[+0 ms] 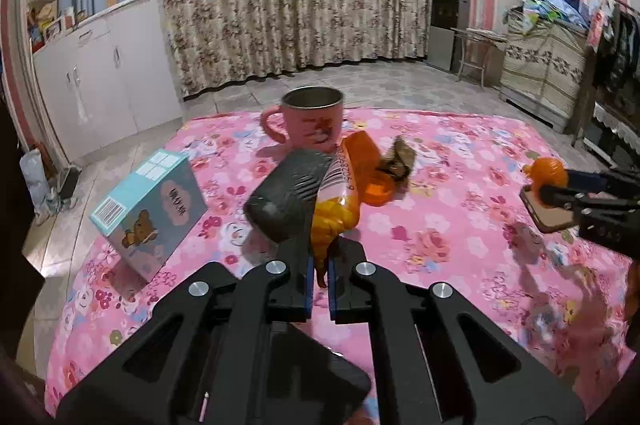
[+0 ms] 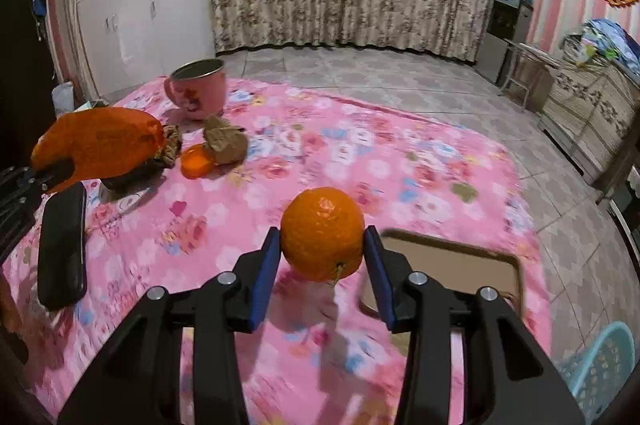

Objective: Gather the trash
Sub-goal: 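Grasp the second orange with the right gripper while left holds the snack bag, then carry the snack bag and orange to the blue basket and release them, then reach the left gripper to the black ribbed cup and grasp it, then grasp the brown crumpled paper with the right gripper while left holds the cup, then carry the cup and brown paper to the blue basket and release both inside, then return the left gripper to the bed and grasp the brown paper bag, then grasp the orange round lid with the right gripper while left holds the paper bag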

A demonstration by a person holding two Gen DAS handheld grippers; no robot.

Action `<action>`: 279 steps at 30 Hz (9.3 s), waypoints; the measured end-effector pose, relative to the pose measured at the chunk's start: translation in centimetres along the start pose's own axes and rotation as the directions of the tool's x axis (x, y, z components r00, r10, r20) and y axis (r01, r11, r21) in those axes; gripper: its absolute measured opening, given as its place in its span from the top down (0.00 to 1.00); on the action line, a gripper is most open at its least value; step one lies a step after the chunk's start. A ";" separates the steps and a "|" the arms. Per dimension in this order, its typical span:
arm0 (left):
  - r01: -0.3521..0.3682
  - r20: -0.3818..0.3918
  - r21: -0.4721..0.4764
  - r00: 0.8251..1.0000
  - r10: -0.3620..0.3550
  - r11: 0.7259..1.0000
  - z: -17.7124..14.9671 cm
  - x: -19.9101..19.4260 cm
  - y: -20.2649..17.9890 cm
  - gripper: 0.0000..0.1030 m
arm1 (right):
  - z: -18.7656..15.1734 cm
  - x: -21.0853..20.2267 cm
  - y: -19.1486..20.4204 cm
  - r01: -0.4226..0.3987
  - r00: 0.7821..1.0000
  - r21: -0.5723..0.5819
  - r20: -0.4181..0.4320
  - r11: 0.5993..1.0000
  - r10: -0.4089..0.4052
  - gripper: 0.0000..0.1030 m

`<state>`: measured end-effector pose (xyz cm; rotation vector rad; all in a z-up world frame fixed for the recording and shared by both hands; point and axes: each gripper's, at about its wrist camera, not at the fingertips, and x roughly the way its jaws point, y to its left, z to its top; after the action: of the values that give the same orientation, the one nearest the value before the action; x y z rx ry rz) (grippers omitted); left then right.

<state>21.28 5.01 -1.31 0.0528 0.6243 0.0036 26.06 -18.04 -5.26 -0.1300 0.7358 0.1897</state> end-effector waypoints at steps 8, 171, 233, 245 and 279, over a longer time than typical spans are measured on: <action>0.031 0.012 0.099 0.999 -0.032 0.995 0.3 -1.8 -4.3 0.97 | -1.4 -5.4 -4.5 0.047 0.997 0.052 0.051 0.998 -0.050 0.59; 0.415 -0.001 0.141 0.908 -0.419 0.899 2.7 -5.3 -17.8 0.31 | -8.2 -16.0 -19.7 0.238 0.966 0.244 0.041 0.940 -0.256 0.80; 0.027 -0.188 -0.067 0.981 -0.039 0.997 4.0 10.2 2.2 0.19 | -7.5 -7.8 -17.3 0.332 0.934 0.354 0.003 0.874 -0.356 0.22; 0.119 -0.292 -0.134 0.944 -0.154 0.984 4.7 15.0 3.4 0.59 | -2.0 -0.8 -8.4 0.202 0.978 0.196 0.001 0.959 -0.207 0.22; 0.035 -0.036 -0.182 0.998 -0.042 0.983 0.9 3.8 13.1 0.59 | 6.3 13.4 12.0 -0.157 0.971 0.072 -0.171 0.985 0.167 0.88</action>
<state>25.06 18.16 -2.08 -0.1364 0.6622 0.0240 37.31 -3.51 -10.33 -0.0315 0.9288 0.3155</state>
